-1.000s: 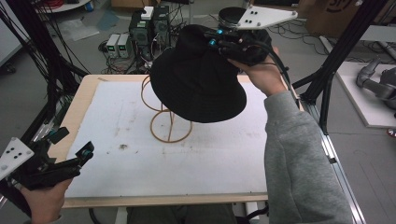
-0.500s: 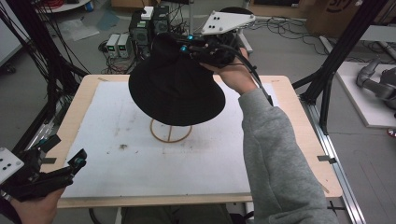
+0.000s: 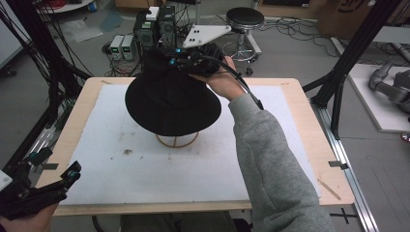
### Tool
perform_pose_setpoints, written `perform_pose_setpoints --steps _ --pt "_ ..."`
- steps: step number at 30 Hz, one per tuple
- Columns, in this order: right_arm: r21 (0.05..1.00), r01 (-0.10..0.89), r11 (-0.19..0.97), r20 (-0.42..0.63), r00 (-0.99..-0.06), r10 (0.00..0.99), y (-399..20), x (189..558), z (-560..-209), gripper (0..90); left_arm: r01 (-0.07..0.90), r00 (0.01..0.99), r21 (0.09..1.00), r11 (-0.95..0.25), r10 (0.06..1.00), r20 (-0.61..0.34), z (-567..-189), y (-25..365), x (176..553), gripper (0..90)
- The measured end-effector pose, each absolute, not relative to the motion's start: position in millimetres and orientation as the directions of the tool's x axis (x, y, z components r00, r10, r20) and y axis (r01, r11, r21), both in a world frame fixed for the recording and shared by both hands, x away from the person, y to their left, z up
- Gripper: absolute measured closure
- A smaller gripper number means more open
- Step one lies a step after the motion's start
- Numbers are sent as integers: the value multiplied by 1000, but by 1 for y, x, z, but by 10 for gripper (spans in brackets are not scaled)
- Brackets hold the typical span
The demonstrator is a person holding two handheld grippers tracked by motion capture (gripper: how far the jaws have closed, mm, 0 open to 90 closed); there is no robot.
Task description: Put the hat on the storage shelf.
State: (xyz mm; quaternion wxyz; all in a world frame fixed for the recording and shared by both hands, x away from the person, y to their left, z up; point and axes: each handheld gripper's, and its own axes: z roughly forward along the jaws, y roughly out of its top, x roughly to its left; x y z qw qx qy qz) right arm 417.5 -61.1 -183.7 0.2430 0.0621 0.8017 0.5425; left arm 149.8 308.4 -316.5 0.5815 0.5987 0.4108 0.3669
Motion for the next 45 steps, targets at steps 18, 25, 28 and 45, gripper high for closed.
perform_pose_setpoints --steps 18,25,28,45 --pt "886 -124 446 -288 -902 322 -43 423 -211 862 79 391 997 7 920 -38 -319 308 150 109" --pt "887 -109 448 -277 -902 330 -43 424 -212 844 80 393 997 8 919 -39 -319 307 151 109" --pt "886 -106 451 -276 -903 330 -43 424 -212 826 82 396 997 4 918 -36 -319 306 152 109" --pt "901 -46 432 -232 -892 389 -49 424 -209 542 85 399 996 4 916 -38 -320 305 153 109"
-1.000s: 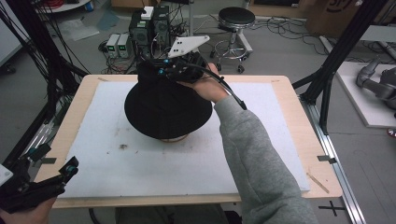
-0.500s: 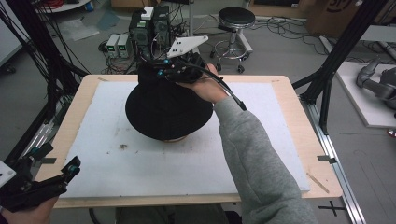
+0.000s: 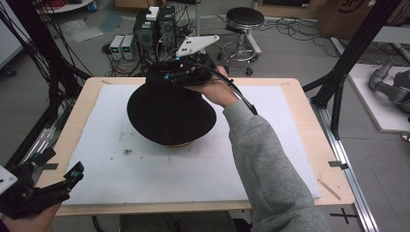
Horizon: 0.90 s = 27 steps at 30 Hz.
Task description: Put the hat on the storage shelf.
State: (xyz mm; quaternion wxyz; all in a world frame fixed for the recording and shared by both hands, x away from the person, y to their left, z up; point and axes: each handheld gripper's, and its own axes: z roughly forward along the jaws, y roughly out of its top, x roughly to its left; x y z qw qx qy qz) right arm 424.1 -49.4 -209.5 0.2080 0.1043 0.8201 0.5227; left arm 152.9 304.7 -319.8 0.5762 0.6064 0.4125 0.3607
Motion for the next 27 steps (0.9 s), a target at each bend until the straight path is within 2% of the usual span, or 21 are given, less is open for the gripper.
perform_pose_setpoints --steps 1,2,3,4,5,6,7,8,11,13,27 --pt "902 -40 431 -226 -893 390 -50 425 -209 511 87 400 996 3 916 -38 -320 305 153 109" --pt "903 -24 428 -214 -891 401 -52 425 -209 434 86 402 996 2 915 -37 -320 304 154 109" --pt "903 -24 428 -214 -891 401 -52 425 -209 434 87 404 996 1 914 -37 -320 304 154 109" --pt "907 5 421 -184 -895 406 -54 427 -210 341 88 404 996 2 914 -37 -320 304 155 109" --pt "907 5 421 -184 -895 406 -54 427 -210 341 89 404 996 2 914 -38 -320 303 155 109" --pt "908 17 419 -171 -898 406 -55 427 -210 307 88 406 996 1 913 -36 -320 303 156 109" --pt "907 34 421 -156 -900 408 -57 428 -210 229 87 407 996 1 913 -36 -320 303 156 109" --pt "907 34 421 -156 -900 408 -57 428 -210 229 88 408 996 2 912 -38 -320 302 157 109" --pt "906 68 418 -131 -893 431 -61 428 -210 113 88 414 996 0 910 -36 -320 301 159 109" --pt "902 100 421 -104 -895 434 -68 429 -210 112 89 419 996 -1 907 -36 -320 300 161 109" --pt "924 106 367 -111 -846 522 -125 422 -212 112 100 459 995 -12 888 -36 -322 286 182 109"
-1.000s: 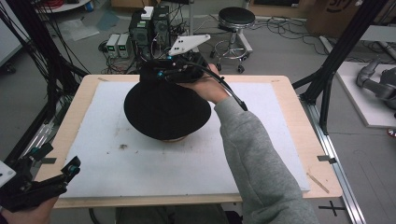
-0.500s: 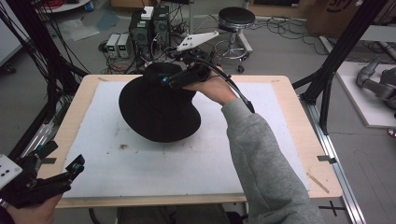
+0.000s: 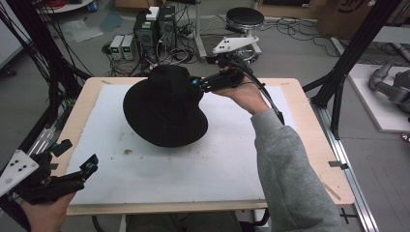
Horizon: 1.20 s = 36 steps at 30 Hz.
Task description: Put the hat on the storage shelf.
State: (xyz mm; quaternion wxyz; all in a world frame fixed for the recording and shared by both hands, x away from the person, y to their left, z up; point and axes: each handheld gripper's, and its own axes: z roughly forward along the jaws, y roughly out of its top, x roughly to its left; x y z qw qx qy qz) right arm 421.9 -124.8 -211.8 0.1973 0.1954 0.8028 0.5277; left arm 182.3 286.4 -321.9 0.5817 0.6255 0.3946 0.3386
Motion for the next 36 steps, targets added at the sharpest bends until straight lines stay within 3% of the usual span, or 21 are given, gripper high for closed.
perform_pose_setpoints --steps 8,11,36 --pt "928 188 321 -54 -787 615 -171 418 -220 111 109 490 994 -18 871 -38 -323 275 198 109" --pt "946 147 289 -63 -791 609 -189 413 -223 111 110 503 994 -19 864 -39 -323 269 204 109" --pt "950 250 187 2 -604 797 -279 377 -282 111 119 536 993 -4 842 -61 -326 252 237 109"
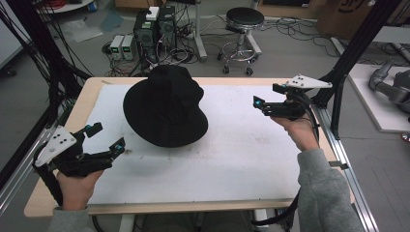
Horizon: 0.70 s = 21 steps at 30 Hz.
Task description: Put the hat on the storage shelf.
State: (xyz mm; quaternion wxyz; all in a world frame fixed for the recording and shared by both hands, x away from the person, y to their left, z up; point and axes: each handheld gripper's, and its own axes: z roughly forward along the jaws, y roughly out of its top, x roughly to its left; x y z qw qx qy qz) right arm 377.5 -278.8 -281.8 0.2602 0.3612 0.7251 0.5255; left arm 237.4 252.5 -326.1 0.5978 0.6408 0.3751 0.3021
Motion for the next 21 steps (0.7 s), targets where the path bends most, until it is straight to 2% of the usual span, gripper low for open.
perform_pose_setpoints --steps 16,21 --pt "956 258 140 0 -476 880 -312 344 -328 111 131 523 991 -1 850 -69 -328 255 239 109" --pt "949 294 115 16 -408 913 -319 338 -347 111 130 522 991 -8 851 -61 -328 254 238 109"
